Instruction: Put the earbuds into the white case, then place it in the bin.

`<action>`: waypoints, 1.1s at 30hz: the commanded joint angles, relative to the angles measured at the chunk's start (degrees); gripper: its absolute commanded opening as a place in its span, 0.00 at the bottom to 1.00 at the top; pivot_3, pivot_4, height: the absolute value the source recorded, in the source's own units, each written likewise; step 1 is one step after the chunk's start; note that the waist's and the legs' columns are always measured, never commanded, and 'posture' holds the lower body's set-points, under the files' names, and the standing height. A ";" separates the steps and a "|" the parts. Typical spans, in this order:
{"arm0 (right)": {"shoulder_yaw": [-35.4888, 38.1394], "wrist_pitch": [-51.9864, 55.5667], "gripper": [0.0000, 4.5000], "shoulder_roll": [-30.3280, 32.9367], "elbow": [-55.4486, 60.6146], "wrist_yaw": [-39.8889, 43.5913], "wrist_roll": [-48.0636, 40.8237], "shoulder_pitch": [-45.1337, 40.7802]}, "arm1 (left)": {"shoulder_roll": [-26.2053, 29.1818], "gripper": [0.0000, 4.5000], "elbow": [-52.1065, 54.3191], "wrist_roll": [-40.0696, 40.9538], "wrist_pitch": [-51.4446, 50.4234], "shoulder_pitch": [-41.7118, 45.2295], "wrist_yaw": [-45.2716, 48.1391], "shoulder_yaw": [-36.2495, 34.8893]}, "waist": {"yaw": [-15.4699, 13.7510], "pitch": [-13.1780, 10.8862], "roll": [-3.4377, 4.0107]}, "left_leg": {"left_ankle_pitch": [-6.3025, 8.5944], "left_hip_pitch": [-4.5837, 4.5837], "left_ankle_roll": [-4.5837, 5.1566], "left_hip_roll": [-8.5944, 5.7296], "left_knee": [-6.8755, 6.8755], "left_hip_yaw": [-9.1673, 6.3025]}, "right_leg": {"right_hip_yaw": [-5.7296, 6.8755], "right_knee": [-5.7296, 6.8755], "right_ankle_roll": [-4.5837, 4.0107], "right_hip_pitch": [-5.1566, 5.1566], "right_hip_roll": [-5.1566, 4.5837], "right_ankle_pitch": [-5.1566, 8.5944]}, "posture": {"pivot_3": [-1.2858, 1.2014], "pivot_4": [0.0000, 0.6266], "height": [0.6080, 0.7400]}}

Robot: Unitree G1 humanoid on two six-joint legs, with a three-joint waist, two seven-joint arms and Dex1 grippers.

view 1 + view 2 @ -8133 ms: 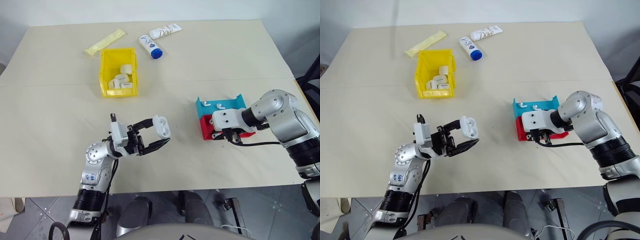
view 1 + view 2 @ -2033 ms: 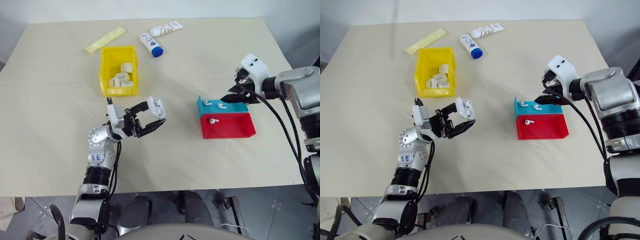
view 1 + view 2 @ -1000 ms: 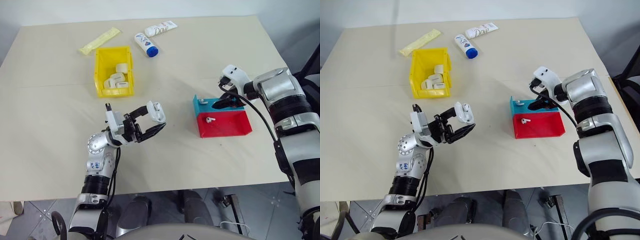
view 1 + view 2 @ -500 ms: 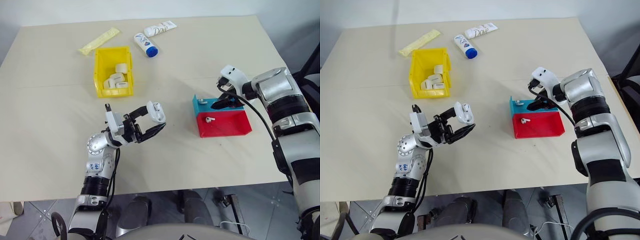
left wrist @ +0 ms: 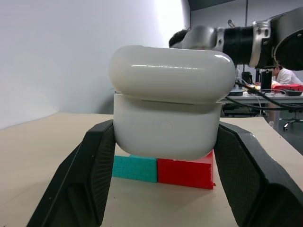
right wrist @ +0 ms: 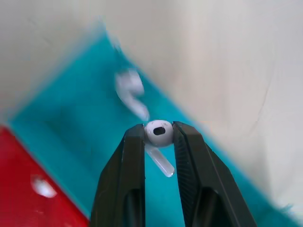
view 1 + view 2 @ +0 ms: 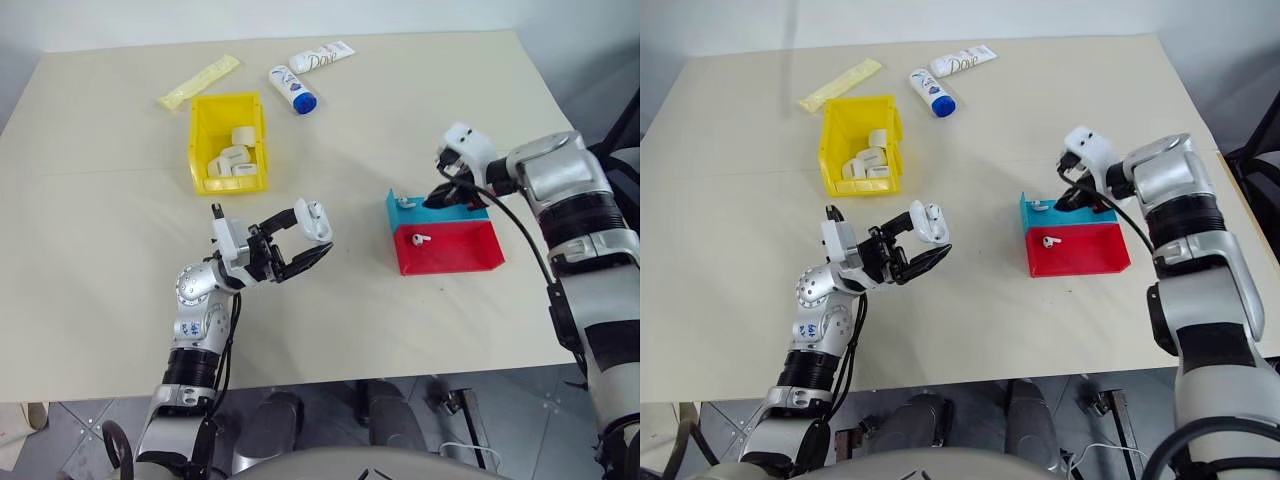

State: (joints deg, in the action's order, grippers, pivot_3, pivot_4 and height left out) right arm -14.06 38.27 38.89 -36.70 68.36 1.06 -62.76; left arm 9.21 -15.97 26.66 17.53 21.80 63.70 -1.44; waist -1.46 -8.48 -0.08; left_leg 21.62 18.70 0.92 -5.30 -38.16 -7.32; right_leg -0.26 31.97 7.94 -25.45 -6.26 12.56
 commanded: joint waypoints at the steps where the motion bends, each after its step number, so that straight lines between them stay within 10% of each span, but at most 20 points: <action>1: 8.71 5.77 0.11 3.03 19.72 0.95 -8.06 6.01 | -1.25 0.61 -2.33 1.08 0.63 2.70 2.20 0.75 | -0.12 0.04 -0.06 | 0.00 0.04 0.00 0.01 -0.01 -0.07 | 0.07 -0.02 0.00 0.01 -0.01 0.00 | 0.52 0.24 1.00; 15: 39.10 32.96 0.11 -20.71 75.31 -25.34 -48.89 32.27 | -4.60 0.61 -16.92 1.51 -1.51 16.07 11.47 0.25 | -0.15 0.17 -0.19 | -0.02 0.10 0.02 0.03 -0.09 -0.15 | 0.08 0.01 0.02 0.01 -0.02 -0.06 | 0.52 0.24 1.00; 33: 30.54 15.64 0.11 -23.45 73.08 -36.78 -53.55 42.78 | -5.56 0.61 -14.58 2.76 -6.79 19.50 14.35 -0.83 | 0.02 0.22 -0.20 | -0.07 -0.02 0.10 -0.05 -0.01 0.00 | 0.02 0.05 0.03 0.01 -0.04 -0.07 | 0.52 0.24 1.00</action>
State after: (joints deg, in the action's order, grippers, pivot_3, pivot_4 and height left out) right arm 16.82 56.08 14.87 35.93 31.51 -51.62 -19.58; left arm 3.56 -33.42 28.07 10.93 40.81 77.66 -1.78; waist -1.43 -8.26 -0.28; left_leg 21.55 18.68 1.02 -5.35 -38.17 -7.32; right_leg -0.24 32.02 7.97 -25.43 -6.30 12.49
